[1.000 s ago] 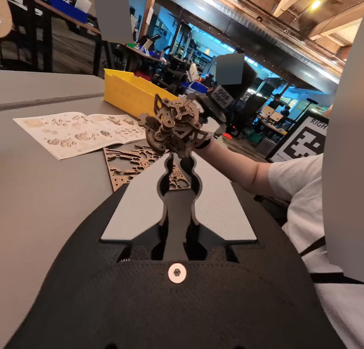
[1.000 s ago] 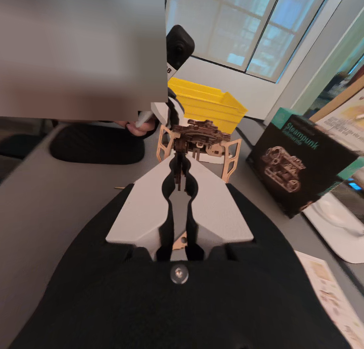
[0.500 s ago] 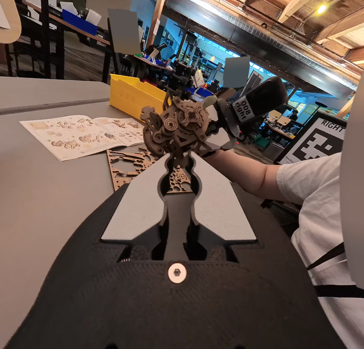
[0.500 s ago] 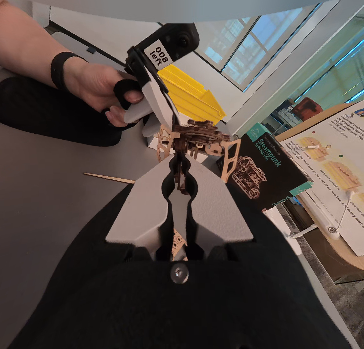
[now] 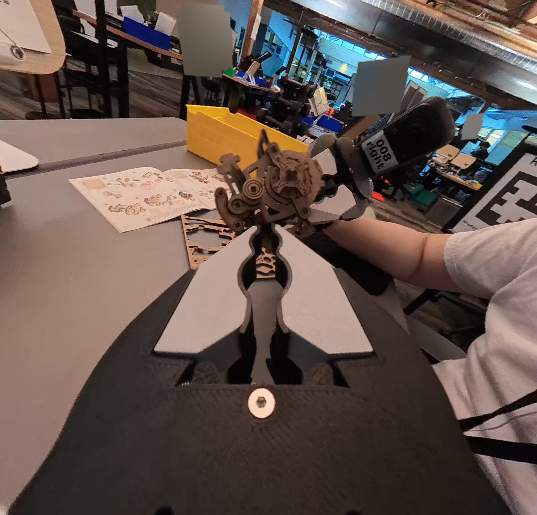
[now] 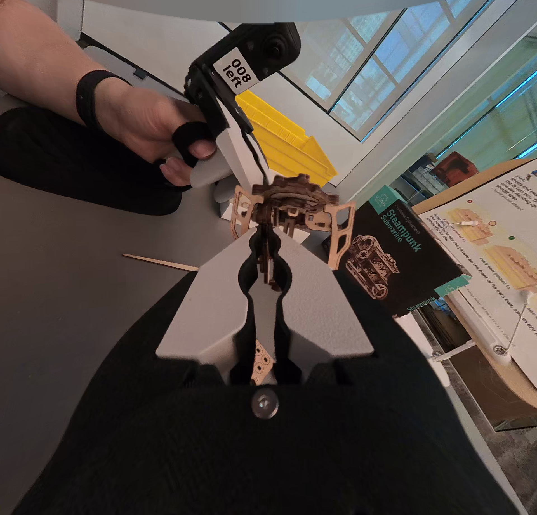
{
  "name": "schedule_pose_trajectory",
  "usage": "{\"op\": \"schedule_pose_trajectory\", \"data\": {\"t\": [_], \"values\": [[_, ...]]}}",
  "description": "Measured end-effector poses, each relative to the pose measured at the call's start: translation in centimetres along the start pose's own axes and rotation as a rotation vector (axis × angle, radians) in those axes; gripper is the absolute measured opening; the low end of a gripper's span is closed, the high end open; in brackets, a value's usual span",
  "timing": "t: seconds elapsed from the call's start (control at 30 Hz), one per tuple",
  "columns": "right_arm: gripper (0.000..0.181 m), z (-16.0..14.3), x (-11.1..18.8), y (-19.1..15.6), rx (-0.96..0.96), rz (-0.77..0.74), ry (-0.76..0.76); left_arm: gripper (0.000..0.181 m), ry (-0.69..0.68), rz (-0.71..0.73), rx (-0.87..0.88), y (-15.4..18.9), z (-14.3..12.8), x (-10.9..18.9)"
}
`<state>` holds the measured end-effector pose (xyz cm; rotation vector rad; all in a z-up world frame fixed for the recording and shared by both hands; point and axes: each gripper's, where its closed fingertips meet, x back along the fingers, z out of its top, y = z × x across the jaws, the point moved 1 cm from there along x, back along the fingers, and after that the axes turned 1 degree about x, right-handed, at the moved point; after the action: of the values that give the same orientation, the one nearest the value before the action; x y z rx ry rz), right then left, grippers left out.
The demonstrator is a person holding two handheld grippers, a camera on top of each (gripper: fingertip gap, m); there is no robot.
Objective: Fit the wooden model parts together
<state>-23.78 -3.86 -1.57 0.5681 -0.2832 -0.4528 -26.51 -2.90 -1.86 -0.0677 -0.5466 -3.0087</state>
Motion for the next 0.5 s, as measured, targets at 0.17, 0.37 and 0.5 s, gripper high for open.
{"op": "schedule_pose_trajectory", "data": {"t": [0.17, 0.37, 0.5], "values": [[0.015, -0.2, -0.6, -0.3, -0.080, 0.034, -0.007, 0.000, 0.012, 0.059, 0.056, -1.2, -0.1, 0.4], [0.016, 0.7, -0.6, 0.3, -0.132, 0.004, -0.006, 0.000, 0.025, 0.098, 0.190, -2.6, -0.5, 0.6], [0.014, 0.0, -1.4, 0.4, -0.143, -0.038, -0.097, 0.000, 0.017, 0.140, 0.154, -2.8, -0.6, 0.6]]}}
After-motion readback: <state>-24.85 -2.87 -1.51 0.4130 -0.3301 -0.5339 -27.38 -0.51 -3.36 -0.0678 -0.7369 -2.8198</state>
